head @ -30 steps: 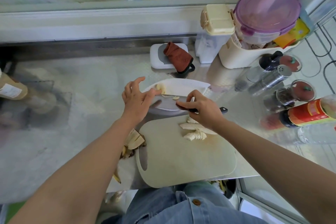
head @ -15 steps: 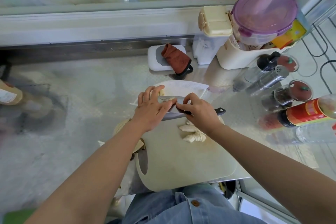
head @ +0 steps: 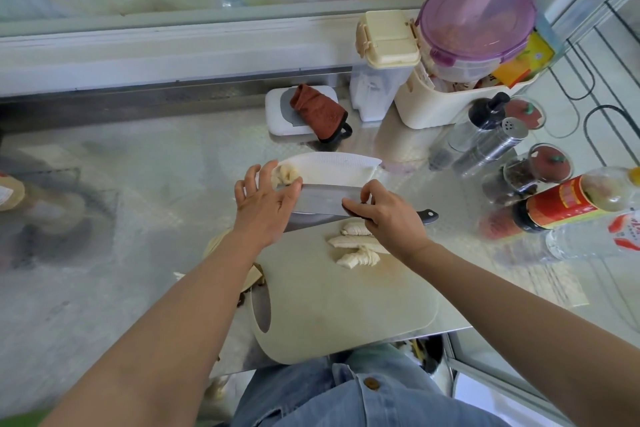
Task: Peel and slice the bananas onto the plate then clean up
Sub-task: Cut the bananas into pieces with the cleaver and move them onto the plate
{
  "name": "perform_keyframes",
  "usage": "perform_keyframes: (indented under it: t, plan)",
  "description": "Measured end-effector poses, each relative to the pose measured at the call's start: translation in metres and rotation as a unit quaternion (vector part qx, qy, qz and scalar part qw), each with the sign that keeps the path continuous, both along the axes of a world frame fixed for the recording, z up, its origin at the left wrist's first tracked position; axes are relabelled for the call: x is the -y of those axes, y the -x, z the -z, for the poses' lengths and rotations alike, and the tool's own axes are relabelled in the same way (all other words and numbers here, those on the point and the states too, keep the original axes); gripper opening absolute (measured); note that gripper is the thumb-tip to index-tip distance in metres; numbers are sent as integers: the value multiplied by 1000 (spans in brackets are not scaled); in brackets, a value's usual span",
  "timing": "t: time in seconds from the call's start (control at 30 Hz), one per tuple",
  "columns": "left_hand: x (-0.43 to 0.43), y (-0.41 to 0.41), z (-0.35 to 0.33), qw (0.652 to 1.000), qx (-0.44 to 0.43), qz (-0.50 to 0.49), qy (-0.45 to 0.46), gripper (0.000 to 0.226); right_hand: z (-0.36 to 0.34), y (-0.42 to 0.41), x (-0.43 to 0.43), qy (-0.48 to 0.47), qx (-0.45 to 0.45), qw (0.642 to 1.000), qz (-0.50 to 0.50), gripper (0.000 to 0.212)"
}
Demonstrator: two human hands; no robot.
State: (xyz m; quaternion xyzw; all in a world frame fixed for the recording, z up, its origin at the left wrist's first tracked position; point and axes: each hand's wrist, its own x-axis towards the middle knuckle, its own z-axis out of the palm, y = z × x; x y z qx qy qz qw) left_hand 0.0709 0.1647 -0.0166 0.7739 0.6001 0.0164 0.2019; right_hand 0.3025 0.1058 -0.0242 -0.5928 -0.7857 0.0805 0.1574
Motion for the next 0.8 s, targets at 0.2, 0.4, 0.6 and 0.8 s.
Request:
perform_keyframes:
  t: [0.2,0.4,0.6,0.8]
  plan:
    - [1,-12,5,999,4,-31,8,57,-3,-14,8,18,-16,1000,13,41]
    - [4,-18,14,999,-7,-54,2,66,-5,-38,23,41,-48,998,12,42]
    - [16,-20,5,994,30,-106,-3,68,-3,-57,30,49,-104,991,61,42]
    - [32,-18,12,997,-69,-15,17,46,-14,-38,20,105,-203,965,131,31]
